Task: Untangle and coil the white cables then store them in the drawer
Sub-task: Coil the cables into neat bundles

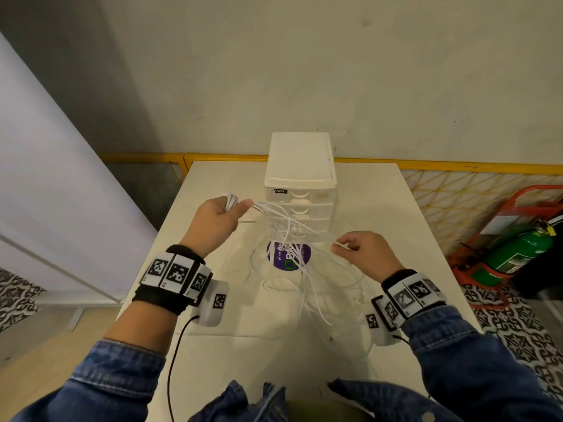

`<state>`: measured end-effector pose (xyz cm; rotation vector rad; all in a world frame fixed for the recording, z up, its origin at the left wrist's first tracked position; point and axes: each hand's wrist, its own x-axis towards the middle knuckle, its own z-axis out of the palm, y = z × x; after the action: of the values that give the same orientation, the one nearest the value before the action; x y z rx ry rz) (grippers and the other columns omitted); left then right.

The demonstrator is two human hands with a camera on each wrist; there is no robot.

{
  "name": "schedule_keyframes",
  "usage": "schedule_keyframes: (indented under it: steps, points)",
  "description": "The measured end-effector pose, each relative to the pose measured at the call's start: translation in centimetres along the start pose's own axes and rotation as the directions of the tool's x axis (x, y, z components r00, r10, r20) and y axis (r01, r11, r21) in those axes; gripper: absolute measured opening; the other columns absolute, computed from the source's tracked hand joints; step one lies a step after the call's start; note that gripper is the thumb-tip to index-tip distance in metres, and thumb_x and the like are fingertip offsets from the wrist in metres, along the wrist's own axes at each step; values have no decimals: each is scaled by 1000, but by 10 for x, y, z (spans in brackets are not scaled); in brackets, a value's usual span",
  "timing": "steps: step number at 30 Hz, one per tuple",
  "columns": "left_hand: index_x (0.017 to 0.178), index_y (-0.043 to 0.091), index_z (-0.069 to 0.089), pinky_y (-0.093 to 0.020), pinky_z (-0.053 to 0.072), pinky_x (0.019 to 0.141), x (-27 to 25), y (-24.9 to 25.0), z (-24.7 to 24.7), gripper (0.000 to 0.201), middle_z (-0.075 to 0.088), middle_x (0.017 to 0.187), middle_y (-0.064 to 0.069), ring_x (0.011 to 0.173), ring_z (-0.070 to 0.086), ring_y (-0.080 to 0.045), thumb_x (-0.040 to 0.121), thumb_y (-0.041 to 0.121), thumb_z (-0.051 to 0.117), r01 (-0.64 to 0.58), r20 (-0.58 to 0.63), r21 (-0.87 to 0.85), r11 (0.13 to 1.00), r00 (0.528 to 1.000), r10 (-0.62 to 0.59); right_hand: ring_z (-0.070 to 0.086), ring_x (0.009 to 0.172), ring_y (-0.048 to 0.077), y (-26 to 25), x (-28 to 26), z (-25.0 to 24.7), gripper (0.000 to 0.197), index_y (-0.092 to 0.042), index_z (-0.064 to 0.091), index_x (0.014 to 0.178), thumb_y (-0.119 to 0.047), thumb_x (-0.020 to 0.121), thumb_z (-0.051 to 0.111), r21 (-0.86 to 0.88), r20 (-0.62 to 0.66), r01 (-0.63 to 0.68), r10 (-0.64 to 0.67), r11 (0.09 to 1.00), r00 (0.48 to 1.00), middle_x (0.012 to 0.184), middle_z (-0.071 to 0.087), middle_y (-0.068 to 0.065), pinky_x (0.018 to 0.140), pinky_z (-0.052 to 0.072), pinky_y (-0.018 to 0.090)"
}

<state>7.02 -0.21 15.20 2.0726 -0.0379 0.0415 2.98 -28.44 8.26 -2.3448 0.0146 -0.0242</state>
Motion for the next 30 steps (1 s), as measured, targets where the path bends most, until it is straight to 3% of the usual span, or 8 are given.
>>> schedule_keyframes:
  steps: [3,7,9,12,16,24,27,30]
  points:
    - [59,11,45,-25,34,49,-3,4,-1,42,45,51,-4,44,39,-14,91,36,55,-9,-4,26,1000,1000,10,61,79,19,13,0,0,21,-18,69,95,-32,79,70,-6,12,-63,63,998,998,82,67,2,73,44,30]
    - [67,4,50,-26,31,49,-5,9,8,43,44,59,-13,47,37,-16,91,39,53,-43,131,190,981,991,18,53,105,14,-6,-1,0,57,-18,47,130,-30,79,70,117,23,21,-23,993,999,113,56,2,91,39,27]
    - [64,6,46,-20,30,45,-9,15,15,43,42,57,-10,43,35,-12,91,38,54,-59,198,177,982,980,23,48,116,11,-26,-2,0,61,-18,38,138,-30,84,64,205,-88,152,-137,967,987,126,52,1,100,38,29]
    - [53,15,40,-23,29,41,-15,31,24,46,39,46,-1,37,31,-11,90,36,57,-51,274,29,998,961,41,40,126,7,-54,-1,15,75,-21,24,144,-43,83,61,187,54,190,-203,964,978,136,42,-8,103,32,26]
    - [59,14,42,-18,22,36,-18,58,17,37,34,40,4,35,24,-10,91,26,57,-7,313,-279,960,945,98,58,108,25,-44,8,32,28,-14,60,116,-26,93,51,18,76,159,-160,987,984,119,62,9,85,43,28]
    - [61,16,42,-15,14,35,1,69,-35,34,27,39,8,33,18,-7,94,23,50,-48,51,-631,774,993,103,62,84,26,13,22,-27,25,-19,68,94,-38,78,69,-235,-371,-83,-11,969,929,94,63,6,79,47,40]
    - [61,16,44,-15,17,35,5,68,-42,34,30,38,8,33,19,-7,94,24,51,-76,43,-532,843,992,116,60,82,24,26,20,-33,36,-20,68,95,-48,72,70,-225,-300,-107,36,968,953,88,60,3,83,47,45]
    - [60,16,44,-16,19,35,-1,69,-26,35,32,37,9,33,22,-8,92,25,54,-44,138,-347,937,986,97,57,96,23,16,17,-23,52,-17,57,121,-36,75,73,-101,-202,-43,21,994,979,102,55,5,89,44,34]
